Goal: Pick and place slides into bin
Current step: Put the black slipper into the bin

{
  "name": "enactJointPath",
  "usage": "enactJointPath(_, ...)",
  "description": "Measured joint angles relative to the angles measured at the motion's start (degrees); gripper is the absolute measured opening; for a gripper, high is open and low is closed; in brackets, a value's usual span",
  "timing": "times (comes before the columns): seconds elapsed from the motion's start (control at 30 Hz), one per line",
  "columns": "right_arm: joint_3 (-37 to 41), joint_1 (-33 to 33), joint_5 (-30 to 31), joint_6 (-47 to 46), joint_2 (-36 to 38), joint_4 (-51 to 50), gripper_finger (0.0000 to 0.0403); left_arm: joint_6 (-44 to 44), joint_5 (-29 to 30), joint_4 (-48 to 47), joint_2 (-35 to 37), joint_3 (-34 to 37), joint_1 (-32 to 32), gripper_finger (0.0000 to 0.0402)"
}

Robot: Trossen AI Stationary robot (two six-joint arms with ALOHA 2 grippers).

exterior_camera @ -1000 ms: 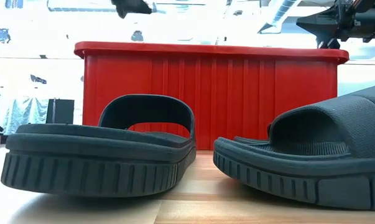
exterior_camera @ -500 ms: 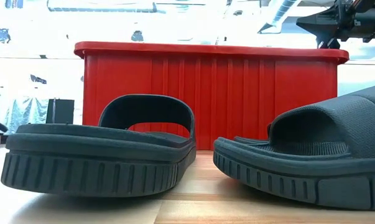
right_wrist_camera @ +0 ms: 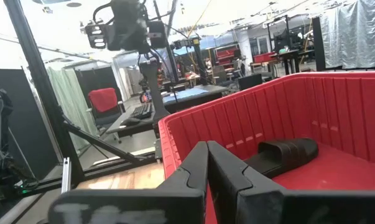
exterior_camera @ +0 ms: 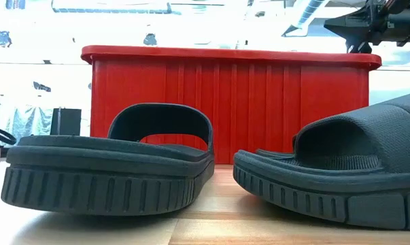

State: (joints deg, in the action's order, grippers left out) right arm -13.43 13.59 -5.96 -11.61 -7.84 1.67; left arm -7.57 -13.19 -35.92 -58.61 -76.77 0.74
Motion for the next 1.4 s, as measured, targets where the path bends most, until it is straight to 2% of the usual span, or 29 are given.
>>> enactJointPath(0.3,0.0,0.0,0.0,0.01,-0.01,0.0,0.0,-10.04,0.7,1.54,-6.74,0.02,-7.64,0.0077)
enactJointPath(0.47,0.02,0.01,0.0,0.01,-0.01,0.0,0.0,-16.14,3.84,4.95,-9.67,0.02,-13.75,0.0077)
enactJointPath(0.7,0.02,0.02,0.0,0.01,0.0,0.0,0.0,-20.0,16.18,7.43,-11.88,0.04,-23.54,0.0077)
enactJointPath(0.9,0.02,0.0,0.0,0.01,0.01,0.0,0.0,-21.8,29.2,7.38,-11.85,0.04,-29.72,0.0077)
enactJointPath(1.0,0.0,0.0,0.0,0.01,0.01,0.0,0.0,-21.9,32.98,7.41,-12.27,0.03,-32.49,0.0077)
enactJointPath(1.4,0.0,0.02,0.0,0.01,0.0,-0.11,0.0,-24.62,34.35,12.53,-24.28,0.04,-37.39,0.0077)
